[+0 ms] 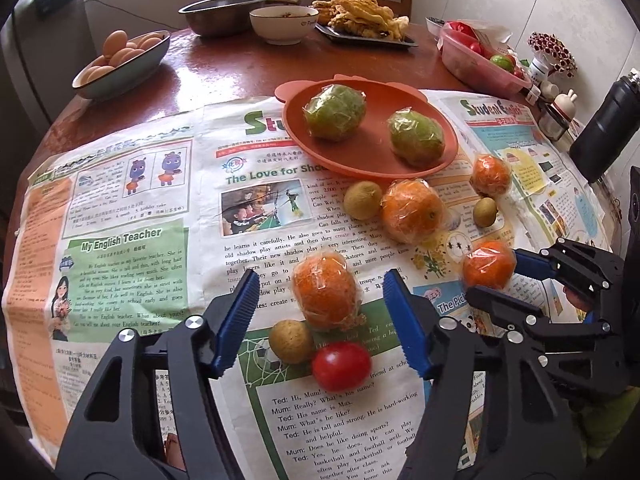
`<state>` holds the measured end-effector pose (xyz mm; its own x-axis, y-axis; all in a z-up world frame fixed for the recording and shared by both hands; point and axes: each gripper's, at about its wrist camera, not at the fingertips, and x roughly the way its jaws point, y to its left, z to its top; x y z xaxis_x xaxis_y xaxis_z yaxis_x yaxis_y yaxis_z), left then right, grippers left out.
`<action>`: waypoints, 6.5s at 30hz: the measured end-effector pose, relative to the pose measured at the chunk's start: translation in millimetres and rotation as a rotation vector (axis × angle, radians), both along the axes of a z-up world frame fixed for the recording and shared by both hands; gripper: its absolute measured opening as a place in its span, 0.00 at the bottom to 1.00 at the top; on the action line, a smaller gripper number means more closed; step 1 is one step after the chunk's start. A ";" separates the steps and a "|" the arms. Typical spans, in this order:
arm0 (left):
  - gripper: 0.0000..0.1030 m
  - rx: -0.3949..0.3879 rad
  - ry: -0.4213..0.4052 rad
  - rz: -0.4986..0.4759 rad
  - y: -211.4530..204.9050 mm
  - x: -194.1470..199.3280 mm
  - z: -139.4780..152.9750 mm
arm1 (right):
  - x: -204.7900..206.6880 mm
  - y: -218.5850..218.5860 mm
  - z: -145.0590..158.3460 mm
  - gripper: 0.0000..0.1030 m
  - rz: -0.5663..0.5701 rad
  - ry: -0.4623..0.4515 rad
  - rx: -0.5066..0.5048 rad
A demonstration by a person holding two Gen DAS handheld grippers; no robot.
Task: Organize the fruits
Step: 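Grasp an orange wrapped fruit with the left tool while the right tool grasps another, then lift and carry the orange fruits over the orange plate with both tools, then open the left tool into the plate while the right tool releases its orange fruit, then withdraw both open tools from the plate toward the loose fruits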
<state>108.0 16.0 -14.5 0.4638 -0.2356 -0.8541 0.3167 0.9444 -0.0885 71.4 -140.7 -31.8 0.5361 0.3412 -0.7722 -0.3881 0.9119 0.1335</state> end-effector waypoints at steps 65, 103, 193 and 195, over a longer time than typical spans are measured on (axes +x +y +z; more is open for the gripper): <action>0.25 0.011 0.047 0.018 2.9 12.2 -10.7 | 11.7 -33.3 15.6 0.36 -0.055 -0.027 0.058; 0.25 -0.011 -0.008 -0.035 -41.0 75.7 31.9 | 103.2 -52.1 67.9 0.36 -0.011 -0.099 0.023; 0.59 -0.042 -0.027 0.038 -19.7 76.8 34.6 | 137.1 -58.9 65.8 0.86 -0.147 -0.099 -0.058; 0.67 -0.034 -0.035 0.049 -18.7 73.9 36.7 | 133.8 -62.2 66.3 0.88 -0.156 -0.101 -0.056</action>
